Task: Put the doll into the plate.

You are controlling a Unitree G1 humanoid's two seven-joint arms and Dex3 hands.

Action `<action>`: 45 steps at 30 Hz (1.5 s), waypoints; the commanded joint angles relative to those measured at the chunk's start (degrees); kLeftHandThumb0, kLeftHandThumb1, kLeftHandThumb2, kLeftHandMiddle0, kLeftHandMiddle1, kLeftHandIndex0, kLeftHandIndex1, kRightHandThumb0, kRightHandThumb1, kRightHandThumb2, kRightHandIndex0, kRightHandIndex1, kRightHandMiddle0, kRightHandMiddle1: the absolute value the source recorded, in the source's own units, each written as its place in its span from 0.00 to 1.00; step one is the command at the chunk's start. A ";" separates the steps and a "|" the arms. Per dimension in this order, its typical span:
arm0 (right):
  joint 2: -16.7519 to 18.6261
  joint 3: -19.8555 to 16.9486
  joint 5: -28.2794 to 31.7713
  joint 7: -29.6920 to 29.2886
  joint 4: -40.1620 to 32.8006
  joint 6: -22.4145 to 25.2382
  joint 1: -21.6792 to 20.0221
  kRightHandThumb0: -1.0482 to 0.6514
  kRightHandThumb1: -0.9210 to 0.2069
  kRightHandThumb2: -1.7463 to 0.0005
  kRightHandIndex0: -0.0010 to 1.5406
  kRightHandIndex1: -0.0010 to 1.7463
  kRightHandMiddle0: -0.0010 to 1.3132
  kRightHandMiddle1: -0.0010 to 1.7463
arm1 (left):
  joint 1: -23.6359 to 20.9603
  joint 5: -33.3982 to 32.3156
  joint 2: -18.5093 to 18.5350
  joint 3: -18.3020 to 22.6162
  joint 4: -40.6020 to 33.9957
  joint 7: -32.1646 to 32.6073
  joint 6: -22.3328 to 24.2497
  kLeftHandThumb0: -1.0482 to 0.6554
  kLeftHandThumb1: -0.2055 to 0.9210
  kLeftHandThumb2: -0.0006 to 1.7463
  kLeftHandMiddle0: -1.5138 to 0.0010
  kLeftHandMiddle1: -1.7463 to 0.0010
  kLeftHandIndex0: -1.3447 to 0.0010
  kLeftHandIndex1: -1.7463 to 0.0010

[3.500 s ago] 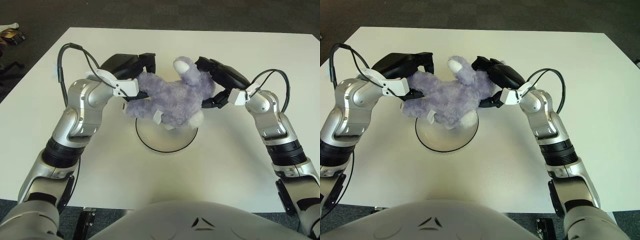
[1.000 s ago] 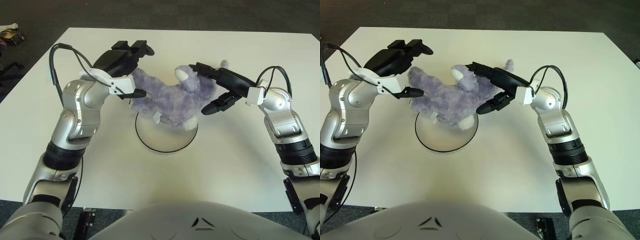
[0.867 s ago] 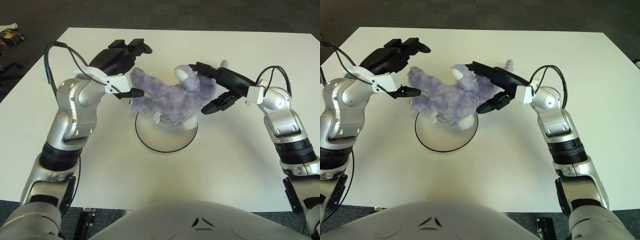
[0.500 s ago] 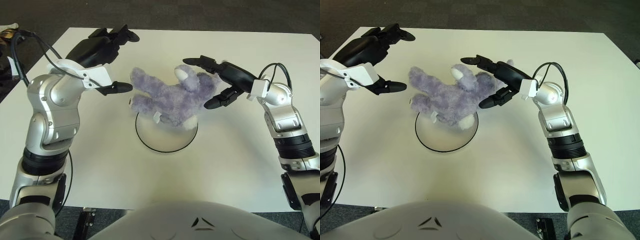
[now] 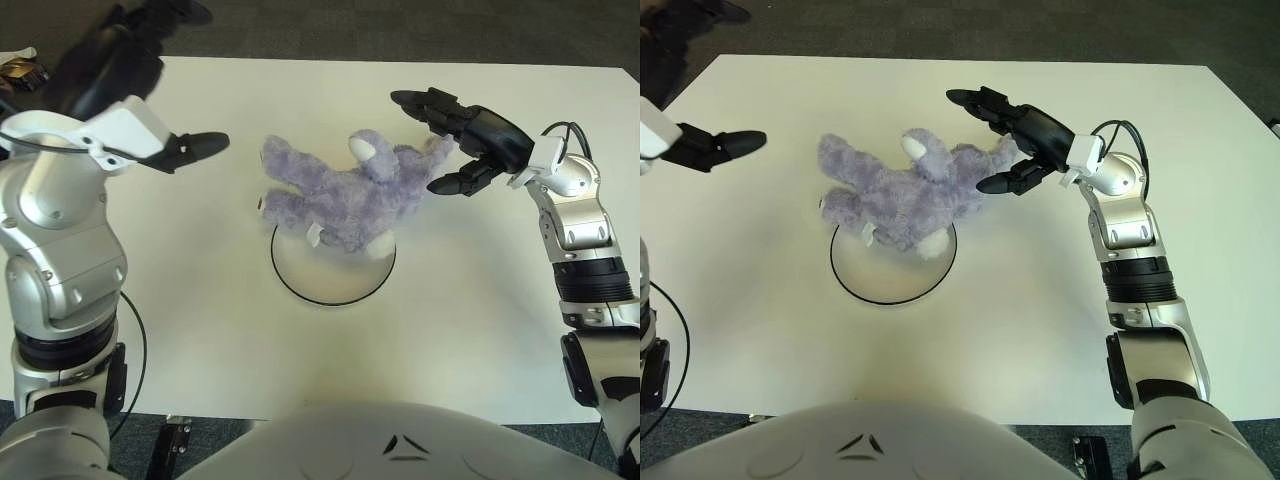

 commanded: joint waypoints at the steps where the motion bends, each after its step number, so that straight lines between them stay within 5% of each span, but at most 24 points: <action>1: -1.01 -1.50 -1.32 -1.41 2.31 -1.56 -2.70 0.20 0.48 0.56 0.00 0.00 0.00 0.18 | 1.43 1.38 -0.25 0.21 0.47 2.29 -0.02 0.39 0.39 0.63 0.91 0.60 1.00 0.34; 7: -6.96 -2.20 -8.82 -3.48 20.46 -15.93 -12.44 0.14 0.40 0.59 0.00 0.00 0.00 0.10 | 1.07 -0.20 -0.89 1.20 2.55 4.71 -0.40 0.38 0.38 0.63 0.91 0.61 1.00 0.34; 14: -9.06 -1.81 -11.33 -4.88 25.34 -23.26 -14.96 0.06 0.23 0.71 0.00 0.00 0.00 0.08 | 1.24 -5.27 -0.33 2.70 8.44 7.60 -5.63 0.34 0.39 0.61 0.86 0.58 1.00 0.32; 29: -8.98 -1.02 -11.55 -5.40 28.45 -26.25 -16.28 0.05 0.20 0.73 0.00 0.00 0.00 0.09 | 2.17 -6.01 -0.61 -0.56 11.94 12.10 -11.55 0.33 0.44 0.59 0.81 0.46 0.97 0.29; 37: -8.88 -0.95 -11.54 -5.47 27.58 -25.91 -16.03 0.05 0.20 0.74 0.00 0.00 0.00 0.09 | 2.00 -14.76 -6.07 -1.83 29.65 21.62 -26.88 0.32 0.51 0.57 0.77 0.43 0.94 0.27; 45: -8.86 -0.92 -11.50 -5.51 26.86 -25.55 -15.82 0.05 0.19 0.74 0.00 0.00 0.00 0.09 | 3.45 -18.69 -8.42 -1.78 30.04 23.22 -29.26 0.36 0.55 0.58 0.75 0.34 0.88 0.24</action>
